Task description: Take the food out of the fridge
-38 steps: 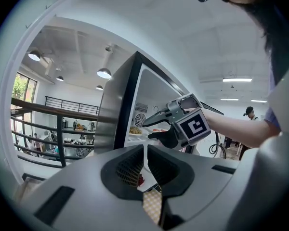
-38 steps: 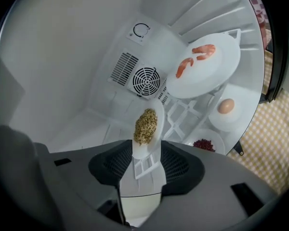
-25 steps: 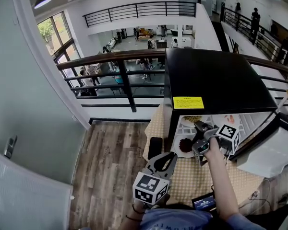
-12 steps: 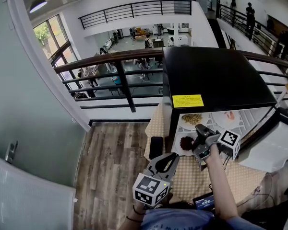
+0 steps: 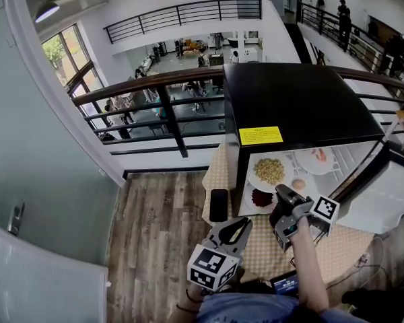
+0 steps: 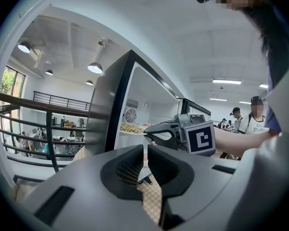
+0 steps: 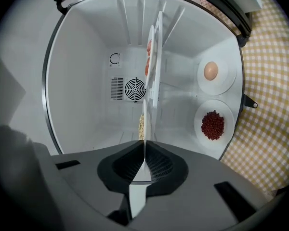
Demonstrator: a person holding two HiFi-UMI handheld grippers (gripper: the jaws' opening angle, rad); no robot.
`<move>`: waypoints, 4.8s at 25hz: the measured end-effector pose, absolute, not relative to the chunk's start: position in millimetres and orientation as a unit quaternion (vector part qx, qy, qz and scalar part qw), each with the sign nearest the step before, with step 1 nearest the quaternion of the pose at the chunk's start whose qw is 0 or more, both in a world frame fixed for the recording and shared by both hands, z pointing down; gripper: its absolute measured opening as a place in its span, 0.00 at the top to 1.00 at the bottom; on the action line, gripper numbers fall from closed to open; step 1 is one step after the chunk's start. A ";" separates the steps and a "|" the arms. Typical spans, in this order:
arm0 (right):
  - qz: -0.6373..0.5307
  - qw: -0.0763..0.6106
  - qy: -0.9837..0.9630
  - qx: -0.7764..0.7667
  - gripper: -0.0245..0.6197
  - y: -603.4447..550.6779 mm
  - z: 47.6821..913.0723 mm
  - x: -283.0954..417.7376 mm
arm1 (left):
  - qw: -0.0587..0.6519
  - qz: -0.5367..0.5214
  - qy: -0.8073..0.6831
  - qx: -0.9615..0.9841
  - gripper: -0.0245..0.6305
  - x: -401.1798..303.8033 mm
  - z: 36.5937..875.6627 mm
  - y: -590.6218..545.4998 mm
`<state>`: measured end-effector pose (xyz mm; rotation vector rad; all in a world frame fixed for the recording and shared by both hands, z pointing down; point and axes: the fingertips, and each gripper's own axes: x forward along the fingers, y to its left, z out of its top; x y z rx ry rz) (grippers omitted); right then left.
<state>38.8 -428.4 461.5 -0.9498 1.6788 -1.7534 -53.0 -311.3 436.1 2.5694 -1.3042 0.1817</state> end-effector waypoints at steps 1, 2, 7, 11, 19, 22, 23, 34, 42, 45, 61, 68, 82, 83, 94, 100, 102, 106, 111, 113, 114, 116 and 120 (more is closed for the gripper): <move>-0.648 0.264 0.623 -0.350 0.93 -424.3 460.8 39.1 | 0.127 0.063 -0.447 0.883 0.93 -53.2 435.7 -309.7; -0.648 0.264 0.624 -0.348 0.93 -420.1 460.3 39.6 | 0.127 0.063 -0.446 0.884 0.93 -53.3 435.3 -307.9; -0.648 0.271 0.626 -0.340 0.93 -398.2 458.4 44.1 | 0.129 0.062 -0.440 0.887 0.93 -51.2 435.7 -297.3; -0.644 0.275 0.630 -0.336 0.93 -379.3 457.4 47.2 | 0.130 0.066 -0.428 0.892 0.93 -47.9 437.9 -286.2; -0.643 0.298 0.631 -0.317 0.93 -338.2 450.2 49.5 | 0.143 0.046 -0.425 0.893 0.93 -51.4 437.6 -265.9; -0.636 0.303 0.638 -0.311 0.93 -321.5 444.3 47.3 | 0.152 0.031 -0.401 0.903 0.85 -48.4 435.5 -256.2; -0.633 0.303 0.641 -0.310 0.93 -315.7 442.4 46.2 | 0.157 0.022 -0.390 0.907 0.77 -46.6 434.9 -252.5; -0.636 0.293 0.654 -0.286 0.92 -244.9 449.8 23.5 | 0.257 -0.055 -0.336 0.905 0.65 -60.8 441.4 -213.4; -0.643 0.283 0.659 -0.268 0.92 -210.9 460.1 8.4 | 0.297 -0.068 -0.305 0.902 0.62 -64.2 457.6 -192.5; -0.643 0.274 0.664 -0.267 0.92 -205.6 462.1 4.3 | 0.302 -0.074 -0.299 0.902 0.62 -64.7 459.0 -192.2; -0.618 0.227 0.704 -0.264 0.92 -196.9 464.5 19.4 | 0.271 -0.058 -0.314 0.908 0.62 -45.6 459.4 -194.5; -0.606 0.236 0.707 -0.277 0.93 -157.7 458.7 69.6 | 0.265 -0.045 -0.315 0.910 0.62 5.1 454.8 -155.8; -0.590 0.221 0.726 -0.276 0.92 -37.4 453.5 154.9 | 0.259 -0.036 -0.336 0.905 0.62 91.8 453.3 -33.3; -0.591 0.221 0.726 -0.274 0.92 -28.2 453.5 158.4 | 0.258 -0.036 -0.337 0.905 0.62 95.5 453.5 -24.0; -0.587 0.201 0.747 -0.237 0.92 57.8 450.7 168.0 | 0.239 -0.041 -0.374 0.895 0.62 105.7 448.6 67.3; -0.589 0.204 0.748 -0.228 0.92 86.8 454.8 162.9 | 0.240 -0.035 -0.383 0.891 0.62 101.3 453.0 97.0; -0.589 0.207 0.749 -0.223 0.92 95.2 456.0 158.0 | 0.241 -0.032 -0.386 0.890 0.62 97.0 454.8 106.0; -0.584 0.206 0.751 -0.227 0.92 111.6 458.7 152.2 | 0.242 -0.034 -0.385 0.890 0.62 90.1 457.0 122.2; -0.587 0.198 0.751 -0.229 0.92 114.6 459.6 148.2 | 0.253 -0.037 -0.386 0.887 0.62 86.8 460.5 125.3; -0.589 0.192 0.750 -0.231 0.92 114.9 461.4 147.6 | 0.257 -0.038 -0.385 0.885 0.62 86.3 461.9 125.1; -0.589 0.189 0.750 -0.232 0.92 115.1 462.3 147.4 | 0.259 -0.039 -0.385 0.885 0.62 86.2 462.5 125.2; -0.588 0.185 0.752 -0.234 0.92 115.5 462.7 147.4 | 0.260 -0.041 -0.387 0.884 0.62 86.1 462.5 126.0; -0.585 0.183 0.754 -0.234 0.92 115.7 459.3 146.9 | 0.257 -0.044 -0.388 0.884 0.62 85.6 459.5 126.7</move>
